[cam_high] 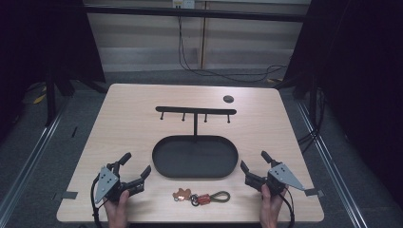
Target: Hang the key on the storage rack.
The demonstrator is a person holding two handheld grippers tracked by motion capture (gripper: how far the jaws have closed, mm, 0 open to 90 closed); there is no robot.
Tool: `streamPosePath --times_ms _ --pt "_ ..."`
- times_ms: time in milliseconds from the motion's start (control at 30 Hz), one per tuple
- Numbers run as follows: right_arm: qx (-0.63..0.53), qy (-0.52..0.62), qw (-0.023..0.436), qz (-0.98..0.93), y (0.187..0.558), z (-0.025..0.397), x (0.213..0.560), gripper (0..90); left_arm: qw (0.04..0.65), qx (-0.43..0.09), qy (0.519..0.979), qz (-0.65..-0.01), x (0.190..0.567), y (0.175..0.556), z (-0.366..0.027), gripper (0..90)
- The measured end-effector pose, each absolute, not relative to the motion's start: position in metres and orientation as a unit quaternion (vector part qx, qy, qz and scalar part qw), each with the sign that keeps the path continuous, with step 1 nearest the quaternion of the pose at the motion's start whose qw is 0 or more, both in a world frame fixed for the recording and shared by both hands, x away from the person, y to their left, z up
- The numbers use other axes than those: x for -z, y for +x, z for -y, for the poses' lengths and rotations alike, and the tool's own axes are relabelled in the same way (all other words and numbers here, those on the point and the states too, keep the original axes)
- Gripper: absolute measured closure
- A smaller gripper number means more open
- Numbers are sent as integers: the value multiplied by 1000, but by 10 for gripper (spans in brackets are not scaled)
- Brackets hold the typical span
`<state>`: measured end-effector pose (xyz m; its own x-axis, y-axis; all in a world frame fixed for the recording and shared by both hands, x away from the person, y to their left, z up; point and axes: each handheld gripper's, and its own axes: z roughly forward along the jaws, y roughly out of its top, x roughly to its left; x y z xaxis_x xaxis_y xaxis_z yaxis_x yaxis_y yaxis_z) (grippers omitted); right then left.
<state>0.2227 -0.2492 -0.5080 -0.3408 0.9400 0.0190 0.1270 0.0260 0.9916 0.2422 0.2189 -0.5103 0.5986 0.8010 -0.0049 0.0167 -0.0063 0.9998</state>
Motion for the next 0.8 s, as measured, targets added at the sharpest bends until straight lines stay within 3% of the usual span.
streamPosePath --times_ms 367,467,733,800 --pt "-532 452 347 -627 226 249 506 136 628 -311 637 -321 510 242 -219 158" --pt "-531 450 331 -637 228 249 506 251 629 -311 636 -322 510 242 -219 158" --pt "-534 438 271 -670 235 245 501 328 629 -311 636 -322 510 242 -219 158" --pt "-529 436 258 -681 235 243 497 398 629 -311 636 -322 510 242 -219 158"
